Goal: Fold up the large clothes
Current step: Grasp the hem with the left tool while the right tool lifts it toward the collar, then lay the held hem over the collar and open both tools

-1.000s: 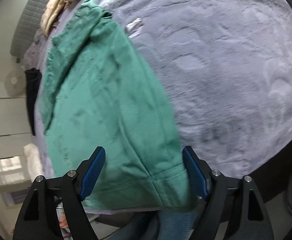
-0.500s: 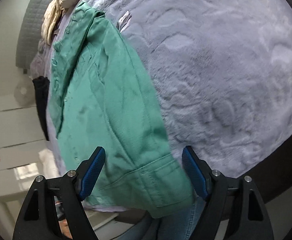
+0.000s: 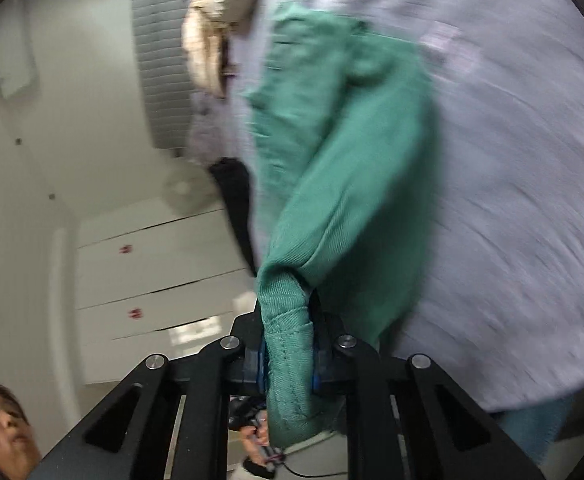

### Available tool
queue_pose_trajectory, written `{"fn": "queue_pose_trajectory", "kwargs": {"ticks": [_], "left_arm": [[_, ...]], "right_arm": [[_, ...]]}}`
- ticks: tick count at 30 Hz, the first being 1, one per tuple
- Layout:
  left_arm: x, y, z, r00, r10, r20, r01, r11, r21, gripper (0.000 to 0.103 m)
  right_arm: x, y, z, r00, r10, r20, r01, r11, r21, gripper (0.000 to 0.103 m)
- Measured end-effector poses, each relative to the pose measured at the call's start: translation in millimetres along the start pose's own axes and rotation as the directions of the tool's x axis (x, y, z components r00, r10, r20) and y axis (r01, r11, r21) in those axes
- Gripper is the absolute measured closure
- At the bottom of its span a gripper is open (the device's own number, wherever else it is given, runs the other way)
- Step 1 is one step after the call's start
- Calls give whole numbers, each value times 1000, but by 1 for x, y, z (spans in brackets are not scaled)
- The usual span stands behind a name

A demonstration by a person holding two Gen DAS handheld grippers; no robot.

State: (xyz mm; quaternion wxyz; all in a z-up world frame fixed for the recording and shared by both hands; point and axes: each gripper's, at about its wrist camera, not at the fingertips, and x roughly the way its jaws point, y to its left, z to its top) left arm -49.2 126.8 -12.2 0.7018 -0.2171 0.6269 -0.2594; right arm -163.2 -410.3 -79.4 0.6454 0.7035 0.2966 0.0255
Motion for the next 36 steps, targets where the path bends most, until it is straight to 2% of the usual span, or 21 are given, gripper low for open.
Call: {"fn": "queue_pose_trajectory", "kwargs": {"ticks": [3, 9, 14, 18, 19, 20, 21, 22, 23, 26, 27, 29, 30, 33, 34, 35, 36], "left_arm": [[2, -17, 41, 997, -4, 71, 5, 1000, -13, 85], [35, -39, 128, 978, 61, 198, -47, 996, -73, 85], [68, -29, 179, 970, 167, 177, -152, 984, -97, 84], [103, -26, 213, 960, 256, 109, -254, 967, -37, 84], [110, -28, 220, 956, 282, 83, -282, 959, -8, 74], [113, -31, 225, 944, 320, 80, -323, 946, 20, 63], [112, -33, 227, 930, 356, 96, -361, 931, 44, 32], [106, -39, 228, 909, 391, 143, -403, 912, 72, 15], [100, -43, 229, 900, 395, 184, -417, 903, 104, 14], [95, -50, 234, 894, 400, 202, -437, 878, 194, 14], [98, -52, 236, 883, 422, 205, -462, 858, 223, 14], [105, -52, 239, 871, 446, 207, -489, 832, 261, 14], [113, -51, 242, 865, 460, 201, -500, 819, 282, 14], [138, -49, 250, 865, 473, 167, -501, 809, 307, 14], [146, -47, 254, 868, 473, 154, -497, 810, 311, 14], [155, -46, 257, 870, 473, 140, -493, 812, 312, 14], [166, -44, 261, 868, 480, 129, -495, 811, 311, 14]], "right_arm": [[25, 30, 40, 999, 45, -20, -45, 999, -24, 86], [69, 68, 132, 998, 37, -42, -39, 999, -35, 86], [99, 58, 193, 999, -32, 27, 30, 998, 60, 86], [122, 51, 219, 991, -115, 74, 108, 990, 91, 81], [126, 51, 223, 987, -138, 79, 130, 987, 96, 78], [131, 51, 227, 982, -174, 78, 166, 981, 100, 67], [133, 52, 230, 976, -203, 78, 195, 976, 102, 54], [137, 54, 231, 971, -223, 85, 215, 972, 94, 49], [137, 58, 232, 967, -238, 95, 231, 970, 76, 40], [132, 78, 232, 948, -295, 120, 299, 954, -20, 39], [131, 85, 233, 934, -335, 129, 345, 936, -66, 39], [133, 98, 237, 881, -449, 151, 470, 867, -167, 39], [137, 103, 238, 848, -504, 166, 530, 819, -220, 39], [162, 113, 243, 726, -652, 218, 678, 627, -384, 39], [169, 114, 243, 700, -676, 230, 699, 581, -417, 39], [181, 113, 246, 660, -709, 247, 723, 512, -464, 39], [187, 111, 247, 637, -727, 256, 735, 471, -488, 39]]}}
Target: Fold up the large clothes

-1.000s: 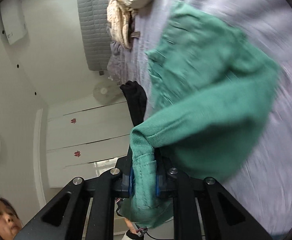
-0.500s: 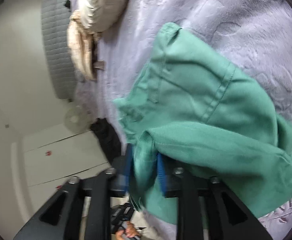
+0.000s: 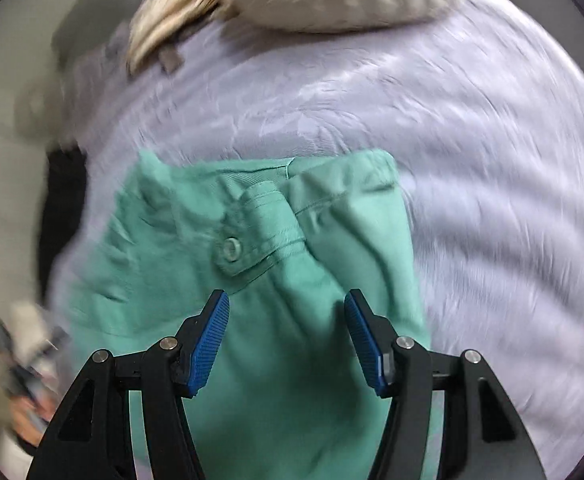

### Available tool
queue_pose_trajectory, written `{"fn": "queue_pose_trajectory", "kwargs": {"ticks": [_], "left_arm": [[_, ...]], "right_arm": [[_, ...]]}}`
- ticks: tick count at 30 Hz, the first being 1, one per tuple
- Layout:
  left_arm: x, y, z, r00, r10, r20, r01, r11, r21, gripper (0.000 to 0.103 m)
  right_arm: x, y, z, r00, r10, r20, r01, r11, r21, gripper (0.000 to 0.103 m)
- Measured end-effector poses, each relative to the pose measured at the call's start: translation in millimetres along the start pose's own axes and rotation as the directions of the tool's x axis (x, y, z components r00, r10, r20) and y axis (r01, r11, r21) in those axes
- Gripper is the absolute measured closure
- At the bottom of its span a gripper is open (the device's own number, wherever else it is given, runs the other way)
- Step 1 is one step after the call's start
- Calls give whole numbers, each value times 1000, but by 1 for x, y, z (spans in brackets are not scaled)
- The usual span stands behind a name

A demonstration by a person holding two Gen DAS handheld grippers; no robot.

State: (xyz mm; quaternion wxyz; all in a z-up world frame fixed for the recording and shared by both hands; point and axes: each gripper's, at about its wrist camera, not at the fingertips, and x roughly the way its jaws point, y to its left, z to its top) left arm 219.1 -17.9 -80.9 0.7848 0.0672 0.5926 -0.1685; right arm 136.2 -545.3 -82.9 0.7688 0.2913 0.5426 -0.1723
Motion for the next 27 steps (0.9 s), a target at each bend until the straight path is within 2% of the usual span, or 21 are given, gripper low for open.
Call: {"fn": "queue_pose_trajectory", "kwargs": {"ticks": [2, 4, 5, 6, 8, 10, 14, 16, 20, 23, 26, 27], "left_arm": [[20, -3, 4, 999, 28, -20, -28, 1000, -6, 16], [28, -7, 2, 999, 39, -16, -39, 999, 4, 66], [26, -10, -1, 997, 72, -1, -72, 997, 11, 73], [16, -14, -6, 995, 97, 36, -98, 995, 30, 83], [-2, -20, -14, 991, 103, 86, -109, 992, 67, 85], [-28, -21, -20, 989, 68, 133, -79, 993, 82, 85], [-68, -19, -14, 981, -26, 191, 11, 997, 81, 85], [-70, -22, -6, 979, -27, 200, 8, 996, 94, 85], [-40, -22, 4, 988, 34, 148, -49, 994, 99, 85], [-17, -10, -2, 996, 34, 77, -40, 996, 76, 85], [-18, -7, -8, 995, 51, 88, -57, 996, 64, 74], [-24, -7, -10, 993, 61, 102, -68, 996, 59, 65]], "right_arm": [[15, 9, 2, 998, -62, -10, 61, 994, -86, 39], [30, 16, 2, 994, -101, -28, 97, 986, -137, 41], [37, 20, 1, 991, -125, -44, 117, 980, -161, 71], [40, 24, -3, 988, -144, -49, 133, 974, -184, 95], [30, 33, -12, 986, -167, -2, 163, 963, -216, 97], [12, 40, -20, 986, -162, 51, 169, 954, -247, 97], [-37, 44, -25, 984, -91, 156, 127, 962, -240, 97], [-51, 46, -21, 978, -82, 191, 128, 961, -244, 97], [-44, 41, -2, 981, -73, 177, 110, 971, -212, 97], [-26, 37, 0, 989, -73, 132, 97, 978, -186, 97], [-10, 41, -7, 992, -79, 99, 97, 976, -196, 97], [-7, 42, -9, 991, -90, 97, 108, 973, -206, 97]]}}
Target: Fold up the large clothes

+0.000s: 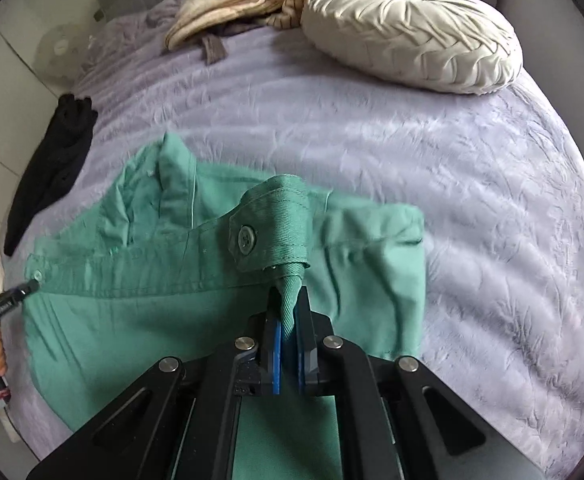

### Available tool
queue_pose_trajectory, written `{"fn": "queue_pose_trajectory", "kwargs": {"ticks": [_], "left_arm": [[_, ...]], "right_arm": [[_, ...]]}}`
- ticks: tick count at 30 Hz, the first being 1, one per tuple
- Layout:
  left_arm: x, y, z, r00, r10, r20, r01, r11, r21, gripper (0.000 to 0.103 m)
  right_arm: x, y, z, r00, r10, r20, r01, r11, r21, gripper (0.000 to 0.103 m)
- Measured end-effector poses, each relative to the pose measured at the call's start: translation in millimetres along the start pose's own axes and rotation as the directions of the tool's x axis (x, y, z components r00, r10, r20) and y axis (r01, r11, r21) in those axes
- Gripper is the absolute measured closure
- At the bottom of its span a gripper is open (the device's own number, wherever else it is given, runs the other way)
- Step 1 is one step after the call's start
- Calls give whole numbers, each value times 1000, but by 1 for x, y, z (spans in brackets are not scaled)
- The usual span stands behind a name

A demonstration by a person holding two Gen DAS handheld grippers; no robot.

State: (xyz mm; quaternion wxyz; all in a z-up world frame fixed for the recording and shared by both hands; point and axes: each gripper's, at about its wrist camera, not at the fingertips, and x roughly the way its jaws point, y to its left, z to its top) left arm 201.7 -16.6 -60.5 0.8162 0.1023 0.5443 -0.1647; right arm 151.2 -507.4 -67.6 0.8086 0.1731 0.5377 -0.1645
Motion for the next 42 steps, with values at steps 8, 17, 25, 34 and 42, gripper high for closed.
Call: {"fn": "queue_pose_trajectory", "kwargs": {"ticks": [8, 17, 25, 34, 42], "left_arm": [[-1, -8, 7, 999, -14, 33, 13, 999, 39, 29], [-10, -34, -9, 989, 107, 100, -123, 978, 167, 74], [34, -27, -5, 997, 56, -50, -49, 990, 132, 85], [-29, -20, 12, 988, 18, 155, -31, 996, 80, 102], [40, -20, 9, 984, 174, 33, -176, 983, 56, 102]], "right_arm": [[9, -19, -6, 1000, -10, -23, 11, 998, 57, 97], [22, -26, -16, 997, -56, -56, 59, 997, 53, 97], [40, -37, -29, 993, -63, -96, 72, 993, 92, 97], [-26, -1, -9, 973, -168, 155, 178, 983, -49, 98], [42, -48, 2, 988, -152, -39, 156, 975, 159, 98]]}}
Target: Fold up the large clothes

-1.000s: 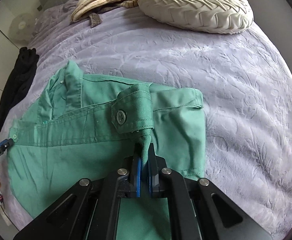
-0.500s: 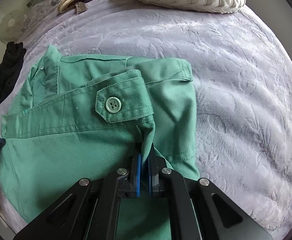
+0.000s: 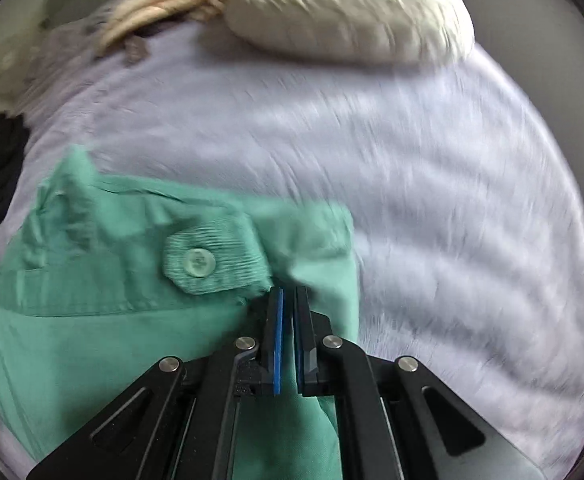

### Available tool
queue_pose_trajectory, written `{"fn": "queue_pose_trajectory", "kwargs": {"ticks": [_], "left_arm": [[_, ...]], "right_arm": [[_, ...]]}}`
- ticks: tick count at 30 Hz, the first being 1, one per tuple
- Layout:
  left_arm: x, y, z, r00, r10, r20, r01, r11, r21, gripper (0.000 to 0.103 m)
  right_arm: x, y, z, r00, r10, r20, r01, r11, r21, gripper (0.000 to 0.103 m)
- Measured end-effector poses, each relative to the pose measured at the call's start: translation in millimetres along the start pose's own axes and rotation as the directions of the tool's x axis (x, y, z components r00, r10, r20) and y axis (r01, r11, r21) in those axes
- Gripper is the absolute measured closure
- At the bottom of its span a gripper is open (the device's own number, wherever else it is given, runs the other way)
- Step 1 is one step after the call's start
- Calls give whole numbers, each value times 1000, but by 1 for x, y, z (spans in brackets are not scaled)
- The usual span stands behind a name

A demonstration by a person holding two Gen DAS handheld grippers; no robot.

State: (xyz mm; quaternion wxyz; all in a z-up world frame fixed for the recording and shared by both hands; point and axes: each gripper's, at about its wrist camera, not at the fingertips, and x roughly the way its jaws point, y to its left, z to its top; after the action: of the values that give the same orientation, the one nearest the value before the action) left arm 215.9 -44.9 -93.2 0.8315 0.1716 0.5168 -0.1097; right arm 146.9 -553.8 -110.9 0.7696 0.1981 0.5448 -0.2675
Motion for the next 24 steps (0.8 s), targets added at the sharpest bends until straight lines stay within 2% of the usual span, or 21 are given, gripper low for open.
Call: {"fn": "queue_pose_trajectory", "kwargs": {"ticks": [2, 4, 7, 9, 11, 13, 16, 18, 20, 22, 24], "left_arm": [[-7, 7, -1, 1000, 20, 3, -20, 1000, -10, 102], [-19, 24, -1, 1000, 1, -7, -2, 999, -50, 102], [-45, 46, -5, 999, -45, 4, 45, 994, -103, 102], [-65, 50, -15, 996, -88, 23, 90, 991, -103, 102], [-79, 45, -26, 992, -125, 29, 127, 989, -79, 102], [-81, 28, -42, 986, -165, 5, 165, 986, -38, 102], [-57, 1, -67, 987, -144, -67, 145, 989, 18, 102], [-31, -6, -85, 986, -105, -130, 110, 993, 31, 102], [-23, 0, -99, 985, -116, -124, 120, 992, 28, 102], [-28, 7, -107, 987, -122, -104, 128, 991, 49, 102], [-35, 14, -111, 987, -124, -105, 132, 989, 70, 102]], "right_arm": [[-2, -12, -4, 1000, 11, -3, -11, 999, 53, 98], [-9, -21, -8, 1000, 10, -4, -9, 997, 79, 98], [-25, -35, -10, 999, 34, 7, -34, 992, 120, 97], [-45, -34, -18, 995, 82, 49, -88, 987, 136, 97], [-60, -20, -30, 987, 144, 66, -150, 983, 103, 97], [-66, 6, -46, 982, 179, 59, -180, 984, 10, 97], [-54, 35, -61, 987, 162, 13, -161, 983, -92, 97], [-27, 42, -70, 993, 111, -50, -117, 986, -118, 97], [-4, 34, -81, 993, 67, -94, -77, 991, -106, 98], [-3, 15, -86, 994, 88, -69, -93, 992, -80, 100], [-7, 0, -92, 997, 40, -64, -45, 997, -66, 100]]}}
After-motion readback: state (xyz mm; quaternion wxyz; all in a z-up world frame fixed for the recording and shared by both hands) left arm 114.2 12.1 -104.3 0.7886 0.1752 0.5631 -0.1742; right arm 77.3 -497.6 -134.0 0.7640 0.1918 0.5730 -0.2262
